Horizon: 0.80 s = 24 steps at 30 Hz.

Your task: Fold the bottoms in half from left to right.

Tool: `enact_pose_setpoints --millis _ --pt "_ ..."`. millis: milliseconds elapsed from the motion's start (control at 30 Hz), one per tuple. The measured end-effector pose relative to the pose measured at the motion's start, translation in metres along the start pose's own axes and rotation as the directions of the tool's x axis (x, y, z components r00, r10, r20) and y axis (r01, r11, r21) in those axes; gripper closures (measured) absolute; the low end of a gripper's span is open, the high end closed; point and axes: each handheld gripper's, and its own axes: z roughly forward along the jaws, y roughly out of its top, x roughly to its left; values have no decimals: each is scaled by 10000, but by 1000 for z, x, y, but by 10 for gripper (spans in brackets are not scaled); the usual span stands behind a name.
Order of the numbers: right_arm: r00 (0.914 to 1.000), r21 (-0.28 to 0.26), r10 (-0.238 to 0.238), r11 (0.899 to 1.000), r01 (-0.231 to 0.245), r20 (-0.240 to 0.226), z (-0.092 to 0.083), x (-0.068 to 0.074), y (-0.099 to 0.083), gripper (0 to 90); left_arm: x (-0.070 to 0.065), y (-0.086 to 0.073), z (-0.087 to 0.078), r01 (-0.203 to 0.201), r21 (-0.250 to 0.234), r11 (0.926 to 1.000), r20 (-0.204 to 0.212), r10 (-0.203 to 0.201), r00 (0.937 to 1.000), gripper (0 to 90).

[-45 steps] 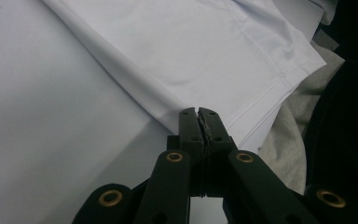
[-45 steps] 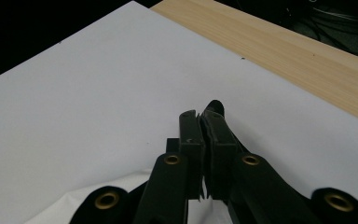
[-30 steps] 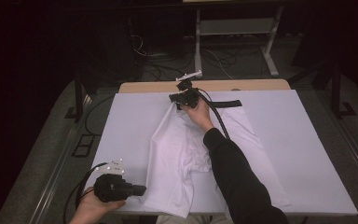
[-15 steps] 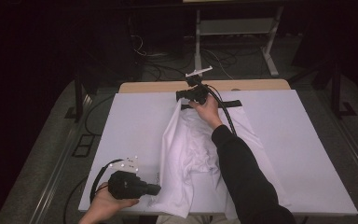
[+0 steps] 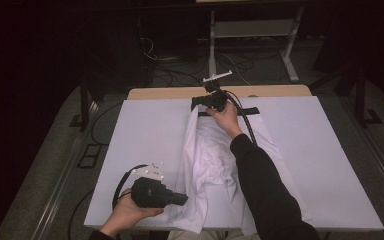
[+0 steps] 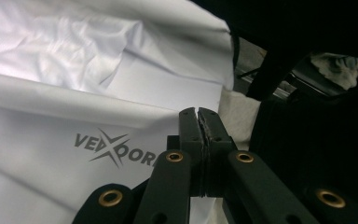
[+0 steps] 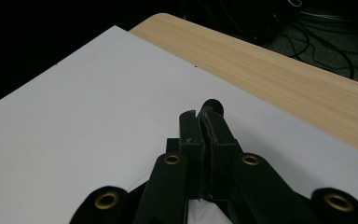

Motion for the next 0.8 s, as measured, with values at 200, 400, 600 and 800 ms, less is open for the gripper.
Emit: enact_pose_setpoints --millis 200,400,600,800 --pt "9999 14 74 10000 -74 104 -5 -5 -1 857 -1 10 10 -248 -115 9996 225 251 9994 886" --pt "9996 -22 171 9999 -170 208 -12 -12 -3 857 -3 17 19 -368 -139 9992 483 374 9981 885" --pt "9995 -95 198 9998 -195 263 -20 -18 -3 857 -2 24 27 -549 -206 9983 623 561 9965 885" --pt "9992 -120 281 9995 -278 301 -26 -23 -6 857 -3 31 36 -659 -312 9973 821 683 9943 885"
